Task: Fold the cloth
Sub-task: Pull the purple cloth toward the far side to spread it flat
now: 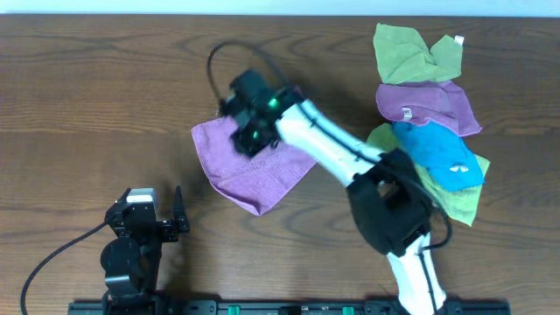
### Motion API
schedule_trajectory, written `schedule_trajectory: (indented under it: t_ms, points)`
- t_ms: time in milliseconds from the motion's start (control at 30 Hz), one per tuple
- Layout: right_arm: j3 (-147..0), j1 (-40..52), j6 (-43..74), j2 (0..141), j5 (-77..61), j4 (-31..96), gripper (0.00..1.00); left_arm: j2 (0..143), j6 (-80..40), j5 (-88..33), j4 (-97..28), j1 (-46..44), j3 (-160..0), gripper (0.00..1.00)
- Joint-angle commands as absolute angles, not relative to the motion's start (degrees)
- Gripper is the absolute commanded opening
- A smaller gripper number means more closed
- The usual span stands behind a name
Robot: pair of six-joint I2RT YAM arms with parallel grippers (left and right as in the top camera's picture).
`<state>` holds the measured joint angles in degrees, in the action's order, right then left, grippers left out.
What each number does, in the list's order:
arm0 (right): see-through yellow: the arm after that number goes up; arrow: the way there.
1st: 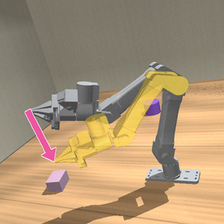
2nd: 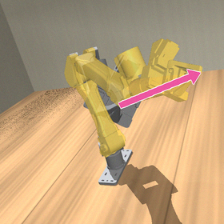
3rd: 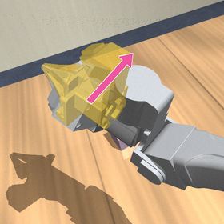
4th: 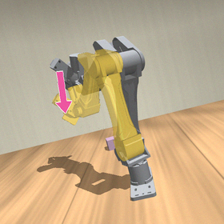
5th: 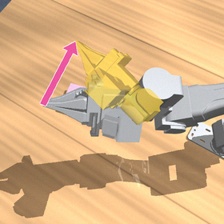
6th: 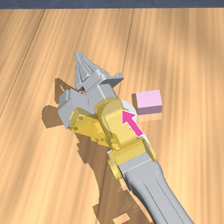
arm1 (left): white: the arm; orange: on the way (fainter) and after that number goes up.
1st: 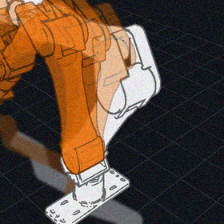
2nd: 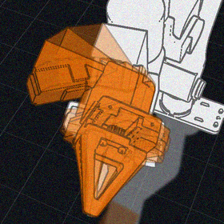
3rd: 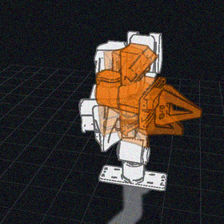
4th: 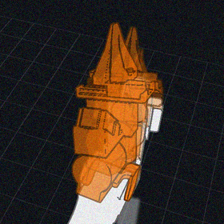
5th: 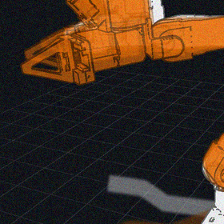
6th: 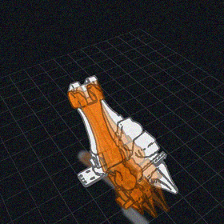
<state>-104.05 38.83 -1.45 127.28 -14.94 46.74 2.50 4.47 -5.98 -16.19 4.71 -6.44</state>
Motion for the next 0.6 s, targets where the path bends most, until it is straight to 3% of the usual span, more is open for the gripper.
schedule_trajectory:
  t_ms: [0, 300, 567]
  points:
    - [-106.6, 35.2, 0.3, 127.0, -6.5, 45.1, 0.01, 2.2, 4.1, -5.6, -16.8, 4.5, -5.1, 0.95]
    - [-106.4, 27.5, -0.9, 131.6, -1.0, 39.3, 0.01, 2.2, 4.1, -5.6, -16.8, 4.5, -5.1, 0.95]
    - [-106.4, 26.1, -2.3, 134.9, -1.5, 35.5, 0.01, 2.2, 4.1, -5.6, -16.8, 4.5, -5.1, 0.95]
